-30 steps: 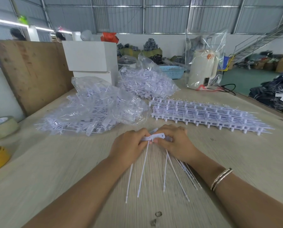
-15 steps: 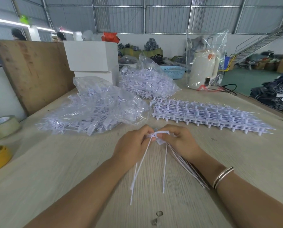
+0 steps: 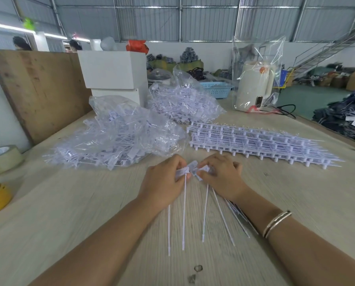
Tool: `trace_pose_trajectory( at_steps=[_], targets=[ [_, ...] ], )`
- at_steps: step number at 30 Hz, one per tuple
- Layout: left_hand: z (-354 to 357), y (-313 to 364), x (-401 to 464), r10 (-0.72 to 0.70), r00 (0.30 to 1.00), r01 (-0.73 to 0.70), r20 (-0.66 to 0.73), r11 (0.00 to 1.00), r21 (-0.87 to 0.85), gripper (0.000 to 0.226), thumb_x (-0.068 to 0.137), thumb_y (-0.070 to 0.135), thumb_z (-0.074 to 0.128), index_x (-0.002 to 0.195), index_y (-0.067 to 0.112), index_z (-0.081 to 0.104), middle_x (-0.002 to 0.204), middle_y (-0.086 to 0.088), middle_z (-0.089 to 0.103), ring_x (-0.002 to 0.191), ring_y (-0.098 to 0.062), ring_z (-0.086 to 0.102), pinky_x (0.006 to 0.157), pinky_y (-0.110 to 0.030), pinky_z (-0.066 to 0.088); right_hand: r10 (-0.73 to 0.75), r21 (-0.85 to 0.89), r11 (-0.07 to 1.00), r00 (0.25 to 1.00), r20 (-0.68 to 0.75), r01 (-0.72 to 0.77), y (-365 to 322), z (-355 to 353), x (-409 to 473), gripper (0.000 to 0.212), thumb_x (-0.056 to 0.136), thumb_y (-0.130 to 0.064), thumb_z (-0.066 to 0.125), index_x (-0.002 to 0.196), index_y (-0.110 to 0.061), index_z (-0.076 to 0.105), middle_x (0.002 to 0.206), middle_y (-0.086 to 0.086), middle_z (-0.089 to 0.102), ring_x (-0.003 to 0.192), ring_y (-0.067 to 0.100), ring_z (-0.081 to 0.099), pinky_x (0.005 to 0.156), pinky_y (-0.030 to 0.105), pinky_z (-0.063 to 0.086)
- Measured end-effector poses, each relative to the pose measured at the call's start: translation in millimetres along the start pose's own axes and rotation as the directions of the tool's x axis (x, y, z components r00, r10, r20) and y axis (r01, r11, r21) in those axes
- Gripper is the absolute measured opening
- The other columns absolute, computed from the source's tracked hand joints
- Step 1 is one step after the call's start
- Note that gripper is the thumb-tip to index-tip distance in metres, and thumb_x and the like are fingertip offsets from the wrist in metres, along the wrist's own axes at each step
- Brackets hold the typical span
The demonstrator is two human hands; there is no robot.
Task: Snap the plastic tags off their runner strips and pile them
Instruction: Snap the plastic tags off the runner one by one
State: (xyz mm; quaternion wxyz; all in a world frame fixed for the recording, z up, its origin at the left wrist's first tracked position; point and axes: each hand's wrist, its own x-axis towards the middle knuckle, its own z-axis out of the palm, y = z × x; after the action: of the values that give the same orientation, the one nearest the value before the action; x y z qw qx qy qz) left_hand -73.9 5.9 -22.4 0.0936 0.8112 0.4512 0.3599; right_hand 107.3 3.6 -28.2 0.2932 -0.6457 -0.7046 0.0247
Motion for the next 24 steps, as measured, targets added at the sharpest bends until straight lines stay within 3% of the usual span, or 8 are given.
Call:
trace_pose_trajectory(
  at_steps=[3,8,13,16,19,21,24],
  targets=[
    [2.0,-2.8,0.8,-0.091,0.996,0.088,0.021,0.99,0.107,0.021,0.086,0.042,0.059,0.088,0.028,0.042,0.084,0.013,0.059,0.079,-0.013,0.057,0.079,-0.032,0.041,0.001,0.018,1.0,1.0,-0.031,0.0,2.6,1.3,0.4,0.023,0.087,-0.043,0.056,0.109,-0.038,0.059,0.119,-0.016,0.051,0.118,0.007,0.039,0.075,0.024,0.009],
    [0.0,-7.1,2.3,-0.124,0.992,0.116,0.02,0.966,0.232,0.026,0.085,0.048,0.056,0.087,0.029,0.039,0.084,0.013,0.056,0.085,-0.015,0.056,0.079,-0.032,0.037,-0.137,0.067,0.986,0.969,-0.207,0.154,-8.1,-2.1,-6.3,0.016,0.093,-0.041,0.052,0.096,-0.037,0.066,0.103,-0.019,0.053,0.104,0.003,0.04,0.078,0.025,0.012],
    [1.0,5.8,1.0,0.042,0.998,-0.026,-0.049,0.957,0.288,0.023,0.081,0.037,0.061,0.095,0.025,0.046,0.08,0.012,0.054,0.085,-0.016,0.058,0.08,-0.032,0.034,-0.128,0.07,0.99,0.989,0.068,0.123,-19.5,2.6,-11.0,0.035,0.093,-0.053,0.041,0.101,-0.033,0.069,0.109,-0.021,0.051,0.111,0.002,0.033,0.079,0.026,0.009],
    [0.1,11.0,0.0,0.067,0.996,-0.052,-0.054,0.969,0.242,0.021,0.08,0.036,0.058,0.092,0.026,0.043,0.075,0.015,0.048,0.079,-0.015,0.057,0.082,-0.031,0.035,-0.079,0.228,0.972,0.994,0.076,0.06,-18.3,-1.8,-10.1,0.028,0.091,-0.046,0.05,0.088,-0.027,0.07,0.102,-0.016,0.057,0.109,0.005,0.042,0.08,0.027,0.012],
    [-1.3,10.1,-0.9,0.025,1.0,-0.027,0.015,0.983,0.179,0.021,0.083,0.043,0.053,0.093,0.027,0.043,0.077,0.015,0.053,0.076,-0.012,0.054,0.082,-0.032,0.037,-0.021,0.445,0.895,0.995,0.097,-0.025,-17.0,-6.0,-9.0,0.021,0.087,-0.036,0.057,0.077,-0.021,0.069,0.094,-0.003,0.06,0.1,0.014,0.053,0.1,0.04,0.024],
    [-1.3,9.4,-0.7,-0.033,0.995,0.019,0.097,0.989,0.149,0.02,0.087,0.045,0.049,0.097,0.028,0.047,0.082,0.014,0.056,0.079,-0.012,0.053,0.084,-0.033,0.037,-0.013,0.465,0.885,0.995,0.096,-0.033,-18.0,-6.1,-8.2,0.02,0.087,-0.034,0.057,0.076,-0.021,0.069,0.091,0.0,0.06,0.096,0.017,0.054,0.101,0.052,0.031],
    [-2.1,7.2,0.5,-0.1,0.979,0.092,0.175,0.994,0.054,0.018,0.092,0.036,0.045,0.105,0.029,0.055,0.086,0.01,0.06,0.082,-0.013,0.053,0.088,-0.037,0.038,0.023,0.512,0.857,0.998,0.058,-0.05,-15.8,-5.4,-5.5,0.021,0.09,-0.028,0.055,0.071,-0.025,0.065,0.077,-0.006,0.059,0.085,0.012,0.054,0.099,0.051,0.034]
  ],
)
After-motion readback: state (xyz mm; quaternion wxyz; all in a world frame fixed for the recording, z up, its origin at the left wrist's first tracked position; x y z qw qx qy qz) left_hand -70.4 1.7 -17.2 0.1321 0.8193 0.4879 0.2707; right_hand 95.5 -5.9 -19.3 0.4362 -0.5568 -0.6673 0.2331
